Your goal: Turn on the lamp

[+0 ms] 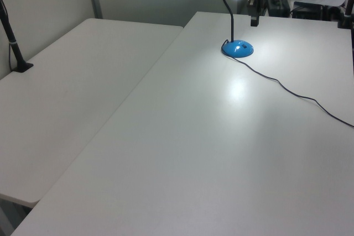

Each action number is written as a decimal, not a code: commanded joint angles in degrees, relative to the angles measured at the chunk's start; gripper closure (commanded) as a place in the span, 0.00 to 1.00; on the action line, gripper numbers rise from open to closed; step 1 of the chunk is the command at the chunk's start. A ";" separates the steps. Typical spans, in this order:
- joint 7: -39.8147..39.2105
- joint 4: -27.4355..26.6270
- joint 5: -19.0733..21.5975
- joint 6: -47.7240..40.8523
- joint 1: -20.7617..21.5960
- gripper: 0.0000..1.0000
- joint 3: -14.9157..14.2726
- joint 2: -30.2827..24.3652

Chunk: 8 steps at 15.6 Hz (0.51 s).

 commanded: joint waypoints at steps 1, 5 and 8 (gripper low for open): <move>-0.98 0.06 -0.53 -2.86 1.14 0.69 -1.40 -1.44; -0.90 -0.21 -0.88 -2.08 6.32 0.00 -5.44 -1.62; -0.72 -0.30 -2.55 -2.08 6.95 0.00 -5.89 -1.36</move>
